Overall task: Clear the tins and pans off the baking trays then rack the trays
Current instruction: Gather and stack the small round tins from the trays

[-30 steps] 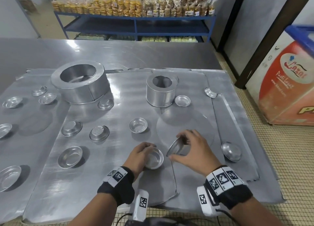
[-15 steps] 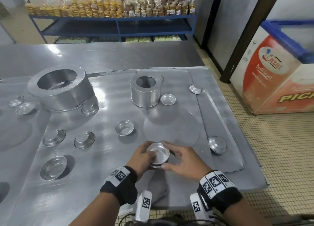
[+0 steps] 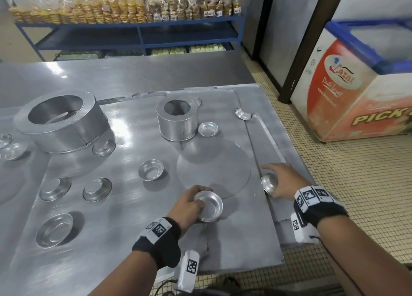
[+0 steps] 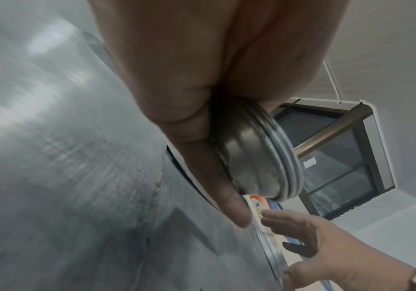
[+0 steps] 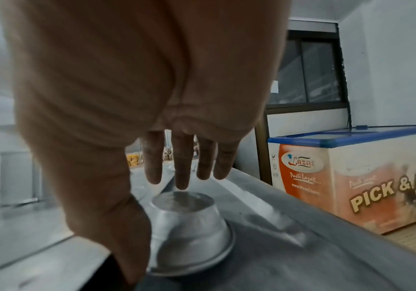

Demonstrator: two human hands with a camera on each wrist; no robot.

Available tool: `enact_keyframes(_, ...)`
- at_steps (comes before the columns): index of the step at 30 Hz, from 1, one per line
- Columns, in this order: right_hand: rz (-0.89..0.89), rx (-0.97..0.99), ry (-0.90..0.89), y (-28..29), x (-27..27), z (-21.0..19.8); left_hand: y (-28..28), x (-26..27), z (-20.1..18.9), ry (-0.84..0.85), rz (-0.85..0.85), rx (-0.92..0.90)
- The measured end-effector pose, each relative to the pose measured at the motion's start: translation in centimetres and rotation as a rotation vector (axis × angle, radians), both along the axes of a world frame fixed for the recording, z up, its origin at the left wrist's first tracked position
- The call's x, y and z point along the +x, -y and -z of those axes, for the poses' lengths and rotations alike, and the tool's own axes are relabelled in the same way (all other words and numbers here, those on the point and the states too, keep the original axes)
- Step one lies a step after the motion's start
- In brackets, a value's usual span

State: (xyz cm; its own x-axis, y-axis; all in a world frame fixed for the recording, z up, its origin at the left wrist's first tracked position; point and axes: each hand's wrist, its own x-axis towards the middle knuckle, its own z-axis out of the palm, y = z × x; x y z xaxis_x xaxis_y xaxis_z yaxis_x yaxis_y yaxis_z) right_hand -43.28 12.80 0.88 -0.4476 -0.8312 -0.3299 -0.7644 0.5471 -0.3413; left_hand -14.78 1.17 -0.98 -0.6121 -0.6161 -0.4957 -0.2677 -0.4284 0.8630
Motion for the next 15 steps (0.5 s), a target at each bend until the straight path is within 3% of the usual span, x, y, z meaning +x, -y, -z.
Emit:
enact_keyframes(8, -0.042, 0.068, -0.052, 0.4, -0.6, 0.4, -0.4, -0.4, 0.0, -0.018, -0.002, 0.094)
enact_keyframes(15, -0.042, -0.326, 0.039, 0.6, 4.2, -4.3, -0.6, 0.0, -0.5, -0.065, -0.096, 0.139)
